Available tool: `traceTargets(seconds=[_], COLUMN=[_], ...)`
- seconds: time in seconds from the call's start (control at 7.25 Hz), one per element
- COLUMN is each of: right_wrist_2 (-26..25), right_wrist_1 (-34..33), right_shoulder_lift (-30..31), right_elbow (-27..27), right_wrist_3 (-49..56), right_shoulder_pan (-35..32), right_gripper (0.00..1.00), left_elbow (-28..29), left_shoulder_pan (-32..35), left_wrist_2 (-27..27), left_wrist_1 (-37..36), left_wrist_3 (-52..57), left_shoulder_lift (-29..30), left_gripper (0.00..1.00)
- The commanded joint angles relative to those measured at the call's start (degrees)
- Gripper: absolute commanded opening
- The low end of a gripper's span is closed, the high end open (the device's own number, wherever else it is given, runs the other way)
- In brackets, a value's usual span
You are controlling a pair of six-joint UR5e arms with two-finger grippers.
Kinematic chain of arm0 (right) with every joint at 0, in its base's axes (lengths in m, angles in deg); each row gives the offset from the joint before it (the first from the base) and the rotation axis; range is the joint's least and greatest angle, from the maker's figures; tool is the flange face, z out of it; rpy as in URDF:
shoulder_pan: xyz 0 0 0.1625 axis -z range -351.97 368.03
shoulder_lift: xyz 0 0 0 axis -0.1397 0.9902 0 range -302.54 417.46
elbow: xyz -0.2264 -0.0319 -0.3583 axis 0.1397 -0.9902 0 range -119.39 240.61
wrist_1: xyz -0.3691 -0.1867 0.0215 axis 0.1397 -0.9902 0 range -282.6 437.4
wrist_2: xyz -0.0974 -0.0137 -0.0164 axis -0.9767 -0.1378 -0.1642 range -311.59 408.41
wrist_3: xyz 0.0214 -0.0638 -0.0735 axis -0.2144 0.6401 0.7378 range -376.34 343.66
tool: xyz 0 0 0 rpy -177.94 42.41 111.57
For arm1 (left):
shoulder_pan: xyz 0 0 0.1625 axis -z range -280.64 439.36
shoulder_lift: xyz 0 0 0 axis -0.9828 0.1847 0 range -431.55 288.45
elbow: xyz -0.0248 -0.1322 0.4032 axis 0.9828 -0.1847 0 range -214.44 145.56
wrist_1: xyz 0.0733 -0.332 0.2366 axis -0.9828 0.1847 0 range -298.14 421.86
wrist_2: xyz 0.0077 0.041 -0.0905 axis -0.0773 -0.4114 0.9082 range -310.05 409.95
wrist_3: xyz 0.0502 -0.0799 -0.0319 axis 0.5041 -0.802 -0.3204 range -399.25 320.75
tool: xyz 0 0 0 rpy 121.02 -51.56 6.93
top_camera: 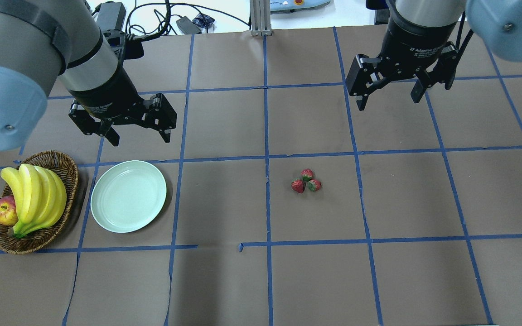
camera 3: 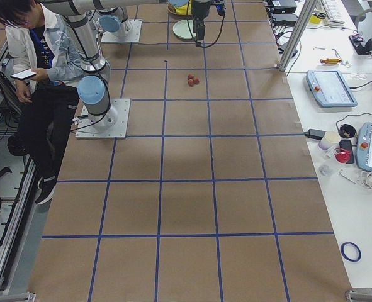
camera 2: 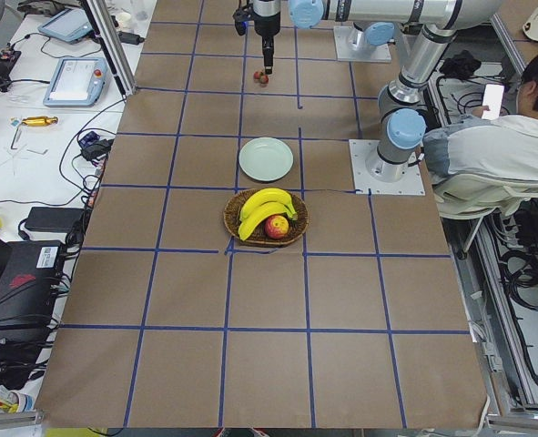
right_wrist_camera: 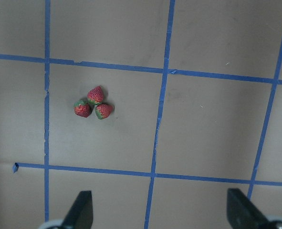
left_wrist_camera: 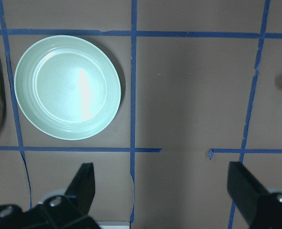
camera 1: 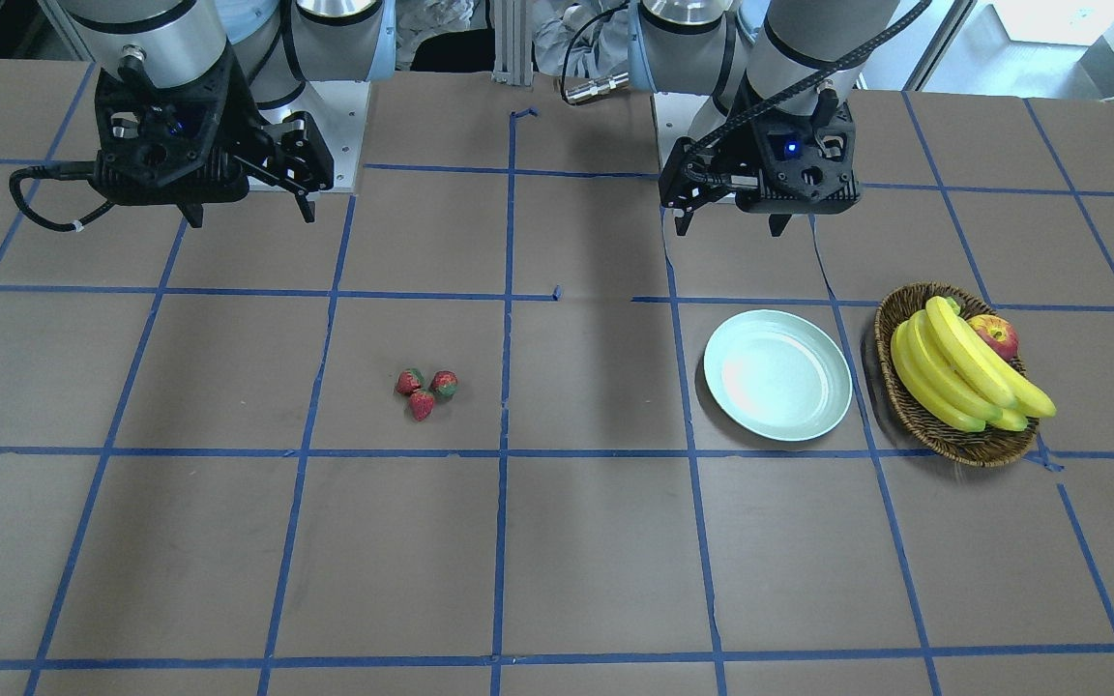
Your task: Collect all strawberries into plate
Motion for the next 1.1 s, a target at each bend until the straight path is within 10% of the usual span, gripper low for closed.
traceTargets(seconds=[0.0,0.97], right_wrist_2=[-0.2,-1.8], right_wrist_1=[0.0,0.2], right_shoulder_lift=[-0.2,-2.4], right_elbow=[0.0,1.2], right_wrist_3=[-0.5,-0.4], right_shoulder_pan=[0.0,-0.4], right_gripper=[1.0,1.0], left_elbow=[-0.8,-1.2], left_shoulder_pan=[0.1,0.2], left_wrist_2=[-0.1,0.0], left_wrist_1=[-0.1,0.0], left_wrist_3=[-0.3,-0.7], left_shoulder_lift=[0.0,0.1], left_gripper=[1.0,1.0])
